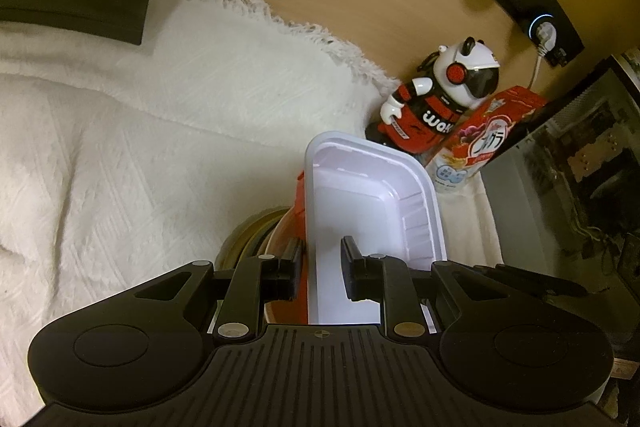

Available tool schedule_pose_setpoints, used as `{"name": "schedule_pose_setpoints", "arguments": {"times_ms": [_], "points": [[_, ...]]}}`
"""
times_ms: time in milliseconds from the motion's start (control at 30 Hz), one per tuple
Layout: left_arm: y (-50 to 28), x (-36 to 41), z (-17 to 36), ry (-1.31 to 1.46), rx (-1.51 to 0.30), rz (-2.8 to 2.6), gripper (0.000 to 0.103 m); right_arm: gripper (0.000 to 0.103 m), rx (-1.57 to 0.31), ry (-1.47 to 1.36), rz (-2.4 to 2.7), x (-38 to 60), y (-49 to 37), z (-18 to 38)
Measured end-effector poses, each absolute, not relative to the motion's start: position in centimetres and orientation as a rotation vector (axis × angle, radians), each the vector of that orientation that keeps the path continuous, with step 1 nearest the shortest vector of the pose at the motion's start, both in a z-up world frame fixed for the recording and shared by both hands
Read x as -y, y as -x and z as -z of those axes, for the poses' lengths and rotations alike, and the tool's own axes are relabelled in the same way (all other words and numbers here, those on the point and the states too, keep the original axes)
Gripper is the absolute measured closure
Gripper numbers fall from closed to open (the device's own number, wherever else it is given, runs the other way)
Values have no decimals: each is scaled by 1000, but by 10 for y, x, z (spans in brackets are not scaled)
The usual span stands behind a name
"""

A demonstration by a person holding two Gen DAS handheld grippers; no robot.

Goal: Organize plates and bowls
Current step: 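Lower the tray onto the top bowl with both grippers, then open both grippers and pull them back from the tray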

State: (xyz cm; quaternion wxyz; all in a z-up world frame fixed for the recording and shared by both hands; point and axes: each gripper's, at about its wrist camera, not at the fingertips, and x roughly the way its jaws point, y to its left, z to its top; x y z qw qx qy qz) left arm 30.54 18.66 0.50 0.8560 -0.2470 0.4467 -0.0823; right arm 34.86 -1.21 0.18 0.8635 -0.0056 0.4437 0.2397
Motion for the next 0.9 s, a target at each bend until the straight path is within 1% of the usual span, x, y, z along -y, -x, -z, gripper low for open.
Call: {"name": "schedule_pose_setpoints", "arguments": {"times_ms": [433, 900], "points": [[-306, -186, 0, 468, -946, 143, 81, 63, -948, 9, -499, 11, -350, 3], [-291, -201, -12, 468, -884, 194, 81, 63, -882, -15, -360, 22, -328, -8]]}}
